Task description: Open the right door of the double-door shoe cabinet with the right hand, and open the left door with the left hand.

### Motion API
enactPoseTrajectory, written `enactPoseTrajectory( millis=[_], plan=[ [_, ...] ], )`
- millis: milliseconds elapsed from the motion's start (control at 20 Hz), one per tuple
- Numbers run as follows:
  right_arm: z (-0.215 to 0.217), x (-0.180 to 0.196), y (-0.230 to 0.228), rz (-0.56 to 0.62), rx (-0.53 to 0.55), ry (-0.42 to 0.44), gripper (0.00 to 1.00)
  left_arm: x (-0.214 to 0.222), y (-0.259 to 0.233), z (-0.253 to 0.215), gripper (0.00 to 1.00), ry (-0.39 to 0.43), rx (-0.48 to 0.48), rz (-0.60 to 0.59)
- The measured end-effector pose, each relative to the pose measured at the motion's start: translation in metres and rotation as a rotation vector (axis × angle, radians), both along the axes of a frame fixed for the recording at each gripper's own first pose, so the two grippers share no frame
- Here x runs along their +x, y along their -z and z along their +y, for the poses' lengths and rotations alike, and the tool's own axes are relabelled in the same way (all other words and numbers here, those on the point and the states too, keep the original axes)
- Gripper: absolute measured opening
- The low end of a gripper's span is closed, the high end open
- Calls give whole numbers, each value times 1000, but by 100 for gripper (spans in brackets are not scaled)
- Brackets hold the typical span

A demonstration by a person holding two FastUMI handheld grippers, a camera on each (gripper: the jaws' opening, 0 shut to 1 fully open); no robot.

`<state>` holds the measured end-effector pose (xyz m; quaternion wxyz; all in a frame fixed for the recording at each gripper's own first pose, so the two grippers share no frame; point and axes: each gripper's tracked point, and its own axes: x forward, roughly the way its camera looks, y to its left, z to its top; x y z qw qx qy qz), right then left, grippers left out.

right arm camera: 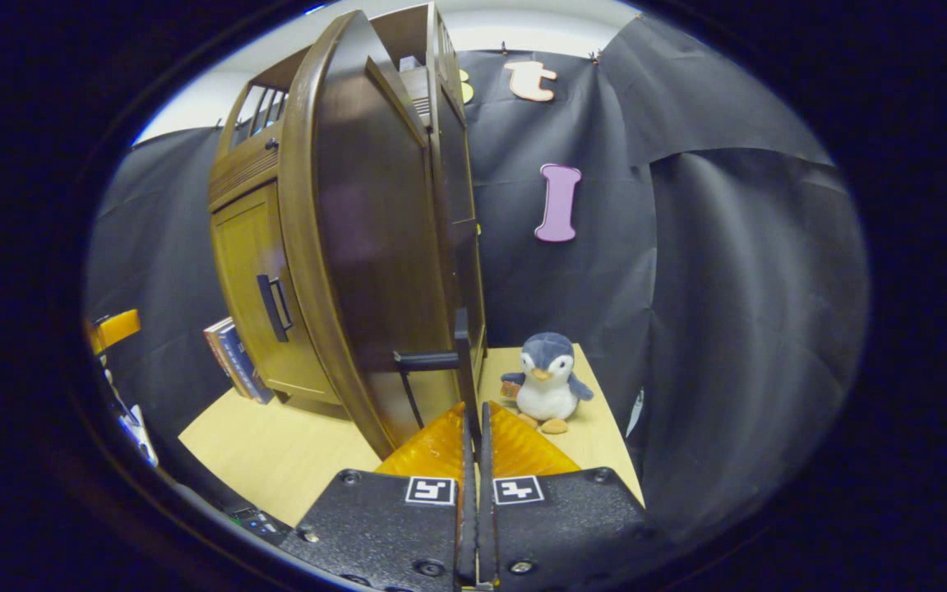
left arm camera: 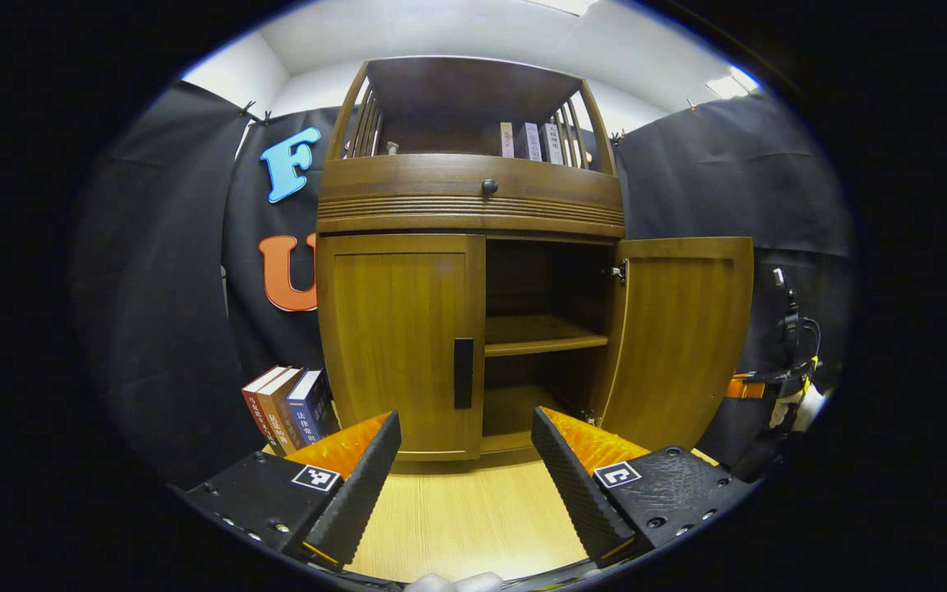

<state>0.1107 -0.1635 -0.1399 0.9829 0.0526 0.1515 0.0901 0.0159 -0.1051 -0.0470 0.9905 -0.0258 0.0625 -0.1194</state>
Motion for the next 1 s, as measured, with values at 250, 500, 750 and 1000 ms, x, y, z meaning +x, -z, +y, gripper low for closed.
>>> enactPoseTrajectory(
  millis=[250, 500, 750, 1000],
  plan=[
    [-10, -5, 3, 10, -63, -28, 22, 1, 2, 0, 96, 6, -7, 1],
    [-30, -25, 5, 37, -68, 24, 53, 3, 5, 10, 96, 8, 1, 1],
    [-28, -53, -22, -7, -65, 104, 79, 10, 6, 19, 96, 17, -5, 6],
    [-10, -77, -65, -91, -117, 175, 95, 19, 8, 20, 96, 39, 1, 11]
  ],
)
